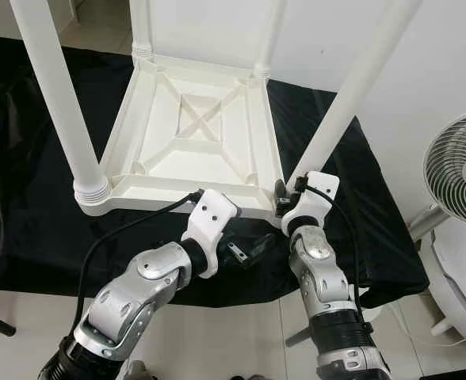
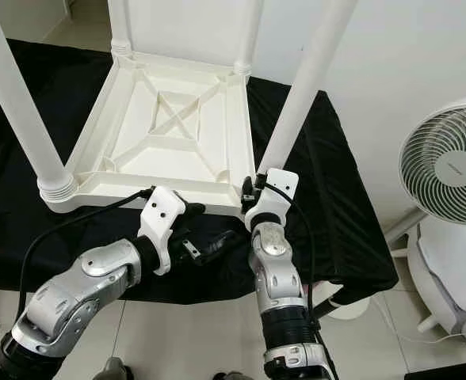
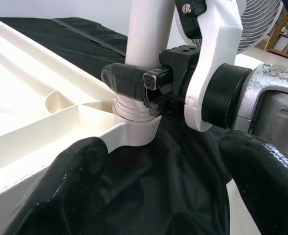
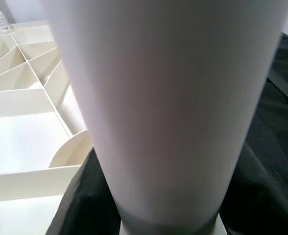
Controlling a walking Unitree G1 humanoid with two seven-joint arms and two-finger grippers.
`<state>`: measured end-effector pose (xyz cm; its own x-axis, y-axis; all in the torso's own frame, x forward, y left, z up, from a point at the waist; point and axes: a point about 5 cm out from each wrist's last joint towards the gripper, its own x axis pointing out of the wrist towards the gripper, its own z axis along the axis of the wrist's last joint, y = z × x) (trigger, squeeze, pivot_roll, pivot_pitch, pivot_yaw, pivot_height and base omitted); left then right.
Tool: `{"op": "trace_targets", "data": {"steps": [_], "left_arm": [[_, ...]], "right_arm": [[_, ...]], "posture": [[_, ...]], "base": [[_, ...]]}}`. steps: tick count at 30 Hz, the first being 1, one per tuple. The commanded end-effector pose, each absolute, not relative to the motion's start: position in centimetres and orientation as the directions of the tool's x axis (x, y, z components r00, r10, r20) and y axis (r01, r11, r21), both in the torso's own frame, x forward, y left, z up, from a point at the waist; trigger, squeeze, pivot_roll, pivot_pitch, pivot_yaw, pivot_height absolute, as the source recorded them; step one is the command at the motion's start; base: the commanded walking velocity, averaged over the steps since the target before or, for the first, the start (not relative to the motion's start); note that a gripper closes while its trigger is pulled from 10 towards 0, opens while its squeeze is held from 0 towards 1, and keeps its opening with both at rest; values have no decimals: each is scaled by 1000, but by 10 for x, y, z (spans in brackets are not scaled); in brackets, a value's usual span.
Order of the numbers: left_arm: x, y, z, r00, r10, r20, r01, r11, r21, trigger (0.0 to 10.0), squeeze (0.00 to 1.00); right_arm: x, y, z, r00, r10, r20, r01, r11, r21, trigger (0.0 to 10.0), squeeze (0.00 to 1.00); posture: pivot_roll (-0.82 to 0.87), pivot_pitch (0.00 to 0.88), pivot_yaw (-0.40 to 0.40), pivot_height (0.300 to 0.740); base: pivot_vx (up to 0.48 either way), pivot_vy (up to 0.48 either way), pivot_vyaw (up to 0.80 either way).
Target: Building children table
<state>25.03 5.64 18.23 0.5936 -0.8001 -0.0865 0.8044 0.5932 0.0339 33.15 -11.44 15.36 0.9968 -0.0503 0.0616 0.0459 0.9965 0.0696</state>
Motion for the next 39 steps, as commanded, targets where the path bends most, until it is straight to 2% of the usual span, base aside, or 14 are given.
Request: {"op": "trace_targets", "data": {"steps": [1,6,10,13,14,18,19,20,29,30,31,35,36,39], "left_arm": [[250,54,180,560,-823,-97,828,560,35,10000,0],[249,54,180,558,-824,-99,829,558,37,10000,0],[250,54,180,557,-824,-100,830,556,39,10000,0],[249,54,180,555,-826,-101,832,554,39,10000,0],[249,54,180,554,-826,-102,832,553,39,10000,0],[249,55,180,554,-826,-103,832,553,40,10000,0],[251,55,181,554,-826,-102,832,553,42,10000,0],[252,55,181,555,-826,-100,832,554,44,10000,0],[253,57,183,564,-819,-100,825,563,49,10000,0],[253,58,183,566,-819,-100,825,563,51,10000,0],[253,58,183,566,-818,-100,824,564,51,10000,0],[253,58,184,567,-818,-99,824,565,51,10000,0],[254,59,184,568,-817,-99,823,566,53,10000,0],[254,59,184,569,-816,-99,822,567,54,10000,0]], "right_arm": [[331,-120,140,1000,-28,9,27,997,71,10000,1000],[333,-127,146,999,-14,43,11,997,75,10000,1000],[344,-147,157,988,143,61,-147,987,61,10000,1000],[346,-152,158,969,243,50,-245,969,21,10000,1000],[347,-154,159,957,288,42,-288,958,-6,10000,0],[348,-156,160,939,342,42,-341,940,-33,10000,0],[349,-156,159,880,475,17,-473,877,-82,10000,0],[350,-156,158,853,522,8,-519,850,-95,10000,0],[358,-155,152,778,627,-30,-622,763,-174,10000,0],[360,-155,150,777,628,-50,-626,762,-166,4745,0],[361,-156,147,776,627,-67,-628,758,-176,2706,0],[361,-157,145,773,629,-82,-631,752,-189,2706,0],[361,-158,143,770,632,-89,-636,751,-178,0,0],[361,-160,139,763,640,-96,-646,747,-155,0,0]], "posture": [[113,96,-130,740],[113,93,-130,740],[113,92,-126,740],[112,92,-124,740],[112,92,-122,740],[111,92,-120,740],[107,94,-115,740],[107,94,-112,740],[125,94,-107,740],[128,93,-106,740],[128,93,-106,740],[128,93,-106,740],[133,94,-105,740],[132,95,-106,740]], "base": [[0,0,0],[0,0,0],[0,0,0],[0,0,0],[0,0,0],[0,0,0],[0,0,0],[0,0,0],[0,0,0],[0,0,0],[0,0,0],[0,0,0],[0,0,0],[0,0,0]]}}
